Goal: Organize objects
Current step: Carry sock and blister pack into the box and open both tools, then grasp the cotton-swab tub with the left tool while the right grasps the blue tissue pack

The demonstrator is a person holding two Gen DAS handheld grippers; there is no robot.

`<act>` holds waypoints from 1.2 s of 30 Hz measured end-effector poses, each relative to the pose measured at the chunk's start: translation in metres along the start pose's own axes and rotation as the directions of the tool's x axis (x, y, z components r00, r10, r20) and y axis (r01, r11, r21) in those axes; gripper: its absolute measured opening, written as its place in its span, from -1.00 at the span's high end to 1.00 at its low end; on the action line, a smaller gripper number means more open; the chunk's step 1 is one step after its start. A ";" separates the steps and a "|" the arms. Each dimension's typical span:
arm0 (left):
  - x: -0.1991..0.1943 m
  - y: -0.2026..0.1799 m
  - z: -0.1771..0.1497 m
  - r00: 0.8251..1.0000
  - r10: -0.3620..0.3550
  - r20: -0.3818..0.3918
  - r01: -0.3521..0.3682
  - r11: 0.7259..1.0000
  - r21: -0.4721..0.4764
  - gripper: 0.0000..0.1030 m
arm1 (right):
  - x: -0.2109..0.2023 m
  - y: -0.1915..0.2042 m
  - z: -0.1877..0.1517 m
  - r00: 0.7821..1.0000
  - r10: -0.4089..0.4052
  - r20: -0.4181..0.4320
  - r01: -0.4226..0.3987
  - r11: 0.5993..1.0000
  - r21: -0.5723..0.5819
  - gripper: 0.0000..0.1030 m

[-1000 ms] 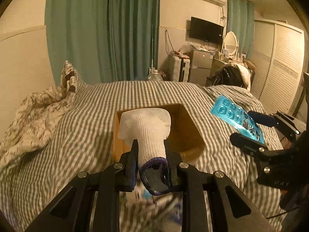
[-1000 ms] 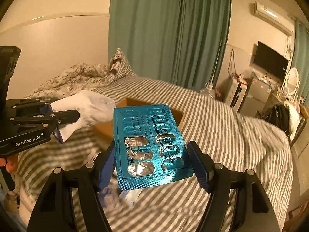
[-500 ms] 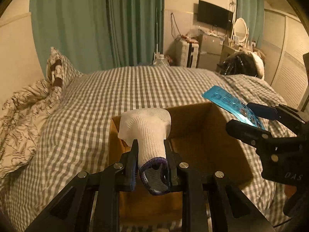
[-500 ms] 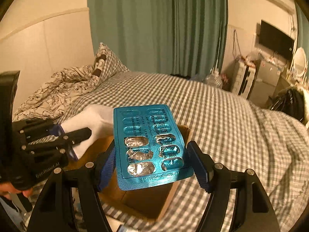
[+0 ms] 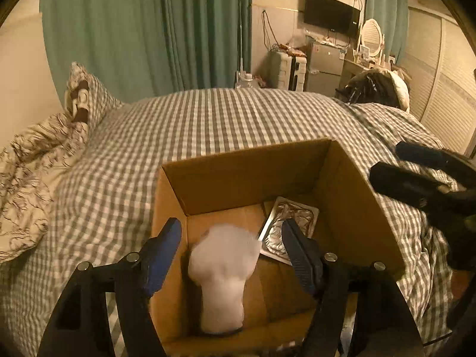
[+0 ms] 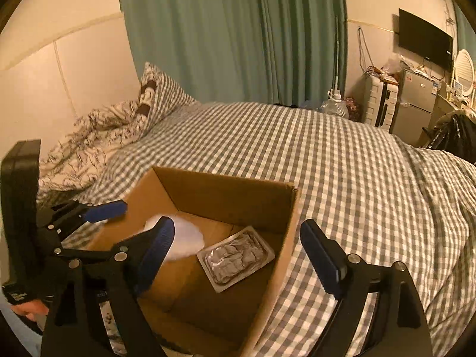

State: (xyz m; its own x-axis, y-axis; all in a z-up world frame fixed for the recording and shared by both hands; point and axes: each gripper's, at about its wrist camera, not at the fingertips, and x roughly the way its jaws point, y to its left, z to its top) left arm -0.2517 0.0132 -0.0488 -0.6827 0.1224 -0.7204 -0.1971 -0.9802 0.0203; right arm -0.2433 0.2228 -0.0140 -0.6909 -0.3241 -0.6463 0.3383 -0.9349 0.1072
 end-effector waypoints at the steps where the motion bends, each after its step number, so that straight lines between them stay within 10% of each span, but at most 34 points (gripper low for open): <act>1: -0.008 -0.001 0.001 1.000 0.005 0.005 -0.005 1.000 -0.004 -0.44 | -0.011 0.000 0.001 1.000 -0.004 0.010 0.004 1.000 -0.001 -0.70; 19: -0.164 -0.006 -0.033 0.969 0.127 0.211 -0.102 0.987 -0.128 -0.98 | -0.203 0.015 -0.029 0.978 -0.162 0.135 0.170 0.984 -0.051 -0.86; 36: -0.114 -0.057 -0.167 0.995 0.098 0.012 -0.098 0.995 -0.031 -1.00 | -0.148 0.019 -0.168 0.977 -0.204 -0.060 0.203 0.979 -0.036 -0.99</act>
State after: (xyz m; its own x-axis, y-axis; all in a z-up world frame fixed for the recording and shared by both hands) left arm -0.0452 0.0289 -0.0842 -0.7070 0.0271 -0.7067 -0.1075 -0.9918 0.0696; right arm -0.0271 0.2769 -0.0437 -0.7060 -0.1169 -0.6985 0.2142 -0.9753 -0.0533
